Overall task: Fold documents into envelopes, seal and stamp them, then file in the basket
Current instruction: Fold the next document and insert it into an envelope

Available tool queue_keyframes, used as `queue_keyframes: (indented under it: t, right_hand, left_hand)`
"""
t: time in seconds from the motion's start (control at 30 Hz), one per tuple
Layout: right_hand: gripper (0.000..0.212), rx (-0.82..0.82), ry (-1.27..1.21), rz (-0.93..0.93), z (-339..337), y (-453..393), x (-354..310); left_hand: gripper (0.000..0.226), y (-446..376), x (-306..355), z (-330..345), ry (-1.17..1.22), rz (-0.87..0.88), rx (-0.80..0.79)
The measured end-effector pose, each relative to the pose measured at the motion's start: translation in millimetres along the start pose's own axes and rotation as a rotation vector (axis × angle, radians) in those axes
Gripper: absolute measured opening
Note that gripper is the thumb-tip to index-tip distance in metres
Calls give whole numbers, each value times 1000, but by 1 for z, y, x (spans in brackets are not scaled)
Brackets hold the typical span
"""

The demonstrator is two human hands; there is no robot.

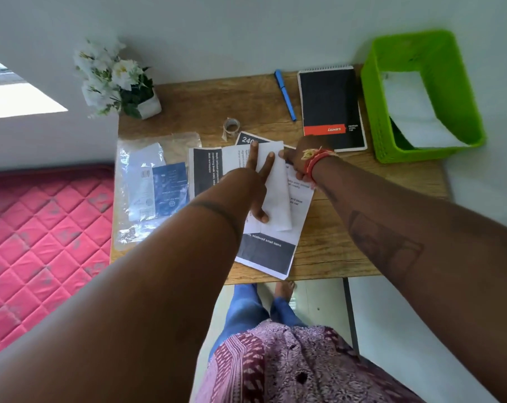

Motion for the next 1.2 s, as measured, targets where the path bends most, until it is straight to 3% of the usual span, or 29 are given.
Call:
queue_keyframes:
  t: [0.2,0.4,0.6,0.77,0.87,1.03,1.2]
  right_hand:
    - [51,19,285,-149,8,10,4]
    - [60,50,312,-226,18,24,22]
    - [93,39,321,-216,24,46,31]
    - [107,54,388,-243,28,68,36]
    - [105,63,398,-256,29,78,38]
    - [103,69,423,-256,29,92,40]
    - [83,131,394,-287,31,105,46]
  left_hand:
    - [165,10,3,-4,-53,-9,17]
    - [162,14,4,-5,-94,12,5]
    - [164,12,-5,1,-50,61,49]
    - [158,19,-16,14,60,127,176]
    - [150,29,-16,22,41,140,321]
    - [130,43,3,29,-123,61,367]
    - [121,51,18,44,-245,92,428]
Point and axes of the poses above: each hand's wrist, its own y-axis away from the middle knuckle, its own z-axis out of the palm, x = y × z, the point moved 3 cm from there along -y, towards the middle knuckle, and after that the axes turned 3 degrees about z, right-handed, at the moved point
